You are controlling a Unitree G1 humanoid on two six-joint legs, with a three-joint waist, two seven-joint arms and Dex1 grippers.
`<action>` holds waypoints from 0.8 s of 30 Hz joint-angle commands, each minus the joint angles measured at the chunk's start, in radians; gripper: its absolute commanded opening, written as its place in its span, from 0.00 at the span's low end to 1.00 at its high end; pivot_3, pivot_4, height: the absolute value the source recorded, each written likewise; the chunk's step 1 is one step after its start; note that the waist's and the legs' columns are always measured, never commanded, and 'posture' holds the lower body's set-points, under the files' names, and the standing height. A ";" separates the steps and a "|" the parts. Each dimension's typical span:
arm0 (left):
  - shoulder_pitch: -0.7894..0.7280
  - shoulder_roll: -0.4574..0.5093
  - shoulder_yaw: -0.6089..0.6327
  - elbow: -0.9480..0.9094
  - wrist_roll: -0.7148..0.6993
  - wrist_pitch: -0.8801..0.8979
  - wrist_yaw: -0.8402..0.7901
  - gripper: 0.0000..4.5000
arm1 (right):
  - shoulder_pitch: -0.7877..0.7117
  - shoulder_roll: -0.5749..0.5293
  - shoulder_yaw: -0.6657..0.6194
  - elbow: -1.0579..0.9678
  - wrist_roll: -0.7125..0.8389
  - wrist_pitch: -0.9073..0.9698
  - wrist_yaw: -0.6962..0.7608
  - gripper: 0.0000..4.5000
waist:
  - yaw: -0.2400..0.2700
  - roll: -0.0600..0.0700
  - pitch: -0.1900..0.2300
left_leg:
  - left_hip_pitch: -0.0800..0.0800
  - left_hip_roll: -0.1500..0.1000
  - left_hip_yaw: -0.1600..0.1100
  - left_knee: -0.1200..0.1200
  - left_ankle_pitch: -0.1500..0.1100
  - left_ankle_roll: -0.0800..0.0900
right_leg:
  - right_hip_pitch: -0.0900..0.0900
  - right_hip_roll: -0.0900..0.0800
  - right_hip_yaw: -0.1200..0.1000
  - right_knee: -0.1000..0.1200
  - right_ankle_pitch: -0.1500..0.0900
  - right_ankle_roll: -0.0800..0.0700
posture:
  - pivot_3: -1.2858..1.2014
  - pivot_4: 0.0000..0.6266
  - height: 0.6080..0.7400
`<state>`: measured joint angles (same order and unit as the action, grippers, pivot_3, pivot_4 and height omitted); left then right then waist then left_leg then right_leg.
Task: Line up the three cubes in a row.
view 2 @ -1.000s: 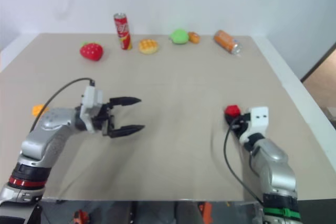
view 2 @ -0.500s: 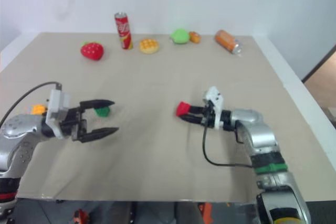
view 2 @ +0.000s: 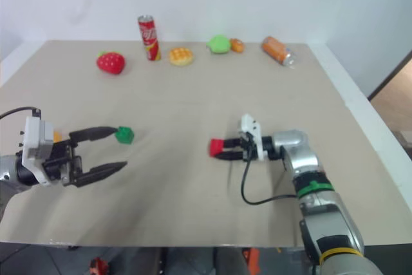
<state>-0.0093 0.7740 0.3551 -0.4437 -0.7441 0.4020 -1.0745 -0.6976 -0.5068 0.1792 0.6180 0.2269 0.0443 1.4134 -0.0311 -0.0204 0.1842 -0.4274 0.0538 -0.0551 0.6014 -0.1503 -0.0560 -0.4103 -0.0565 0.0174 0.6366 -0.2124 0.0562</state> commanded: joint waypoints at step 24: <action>0.003 -0.011 0.008 -0.045 -0.020 0.010 0.070 1.00 | -0.062 0.012 0.010 0.131 -0.099 -0.157 -0.013 0.95 | -0.002 0.000 0.000 | 0.003 0.000 0.000 0.000 0.000 -0.001 | 0.002 0.000 0.000 0.000 0.001 -0.002 | 0.52 0.24 1.00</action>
<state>-0.0017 0.7647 0.3572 -0.4658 -0.7575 0.4289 -1.0096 -0.7447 -0.4839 0.1957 0.7364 0.1503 -0.1001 1.4146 -0.0335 -0.0205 0.1841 -0.4242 0.0538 -0.0548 0.6016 -0.1499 -0.0570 -0.4085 -0.0565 0.0176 0.6366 -0.2104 0.0539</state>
